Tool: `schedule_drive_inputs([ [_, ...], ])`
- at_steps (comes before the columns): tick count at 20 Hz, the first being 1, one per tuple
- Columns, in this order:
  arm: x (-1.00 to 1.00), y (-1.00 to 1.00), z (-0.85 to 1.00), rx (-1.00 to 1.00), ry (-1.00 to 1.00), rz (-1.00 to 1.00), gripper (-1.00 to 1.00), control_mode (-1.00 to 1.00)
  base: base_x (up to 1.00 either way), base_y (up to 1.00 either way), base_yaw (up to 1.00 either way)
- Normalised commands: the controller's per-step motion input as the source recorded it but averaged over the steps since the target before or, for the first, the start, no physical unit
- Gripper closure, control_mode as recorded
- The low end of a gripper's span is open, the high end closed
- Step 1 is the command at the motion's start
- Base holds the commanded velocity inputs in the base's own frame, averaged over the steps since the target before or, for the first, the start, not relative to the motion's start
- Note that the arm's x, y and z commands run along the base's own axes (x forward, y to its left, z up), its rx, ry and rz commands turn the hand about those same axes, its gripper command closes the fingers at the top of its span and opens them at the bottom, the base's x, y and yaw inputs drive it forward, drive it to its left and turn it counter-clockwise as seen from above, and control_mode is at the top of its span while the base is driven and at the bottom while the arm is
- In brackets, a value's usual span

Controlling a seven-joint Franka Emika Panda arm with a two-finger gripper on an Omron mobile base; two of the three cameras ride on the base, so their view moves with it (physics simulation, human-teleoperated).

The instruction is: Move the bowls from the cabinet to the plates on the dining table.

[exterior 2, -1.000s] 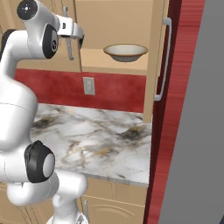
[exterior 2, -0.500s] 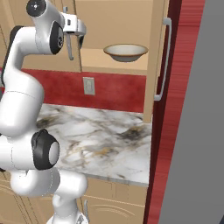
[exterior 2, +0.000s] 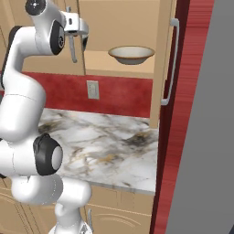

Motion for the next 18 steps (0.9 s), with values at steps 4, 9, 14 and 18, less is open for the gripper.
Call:
schedule_drive_inputs([
  [4,0.12,0.00,-0.15,0.00,0.00,-0.02,1.00,-1.00,0.00,0.00,0.00],
  [9,0.02,-0.05,-0.21,0.16,0.09,0.00,1.00,-1.00,0.00,0.00,0.00],
  [14,-0.44,0.16,-0.08,0.19,0.03,0.00,1.00,-1.00,0.00,0.00,0.00],
  [18,-0.44,0.44,-0.21,0.11,0.00,0.00,1.00,-1.00,0.00,0.00,0.00],
])
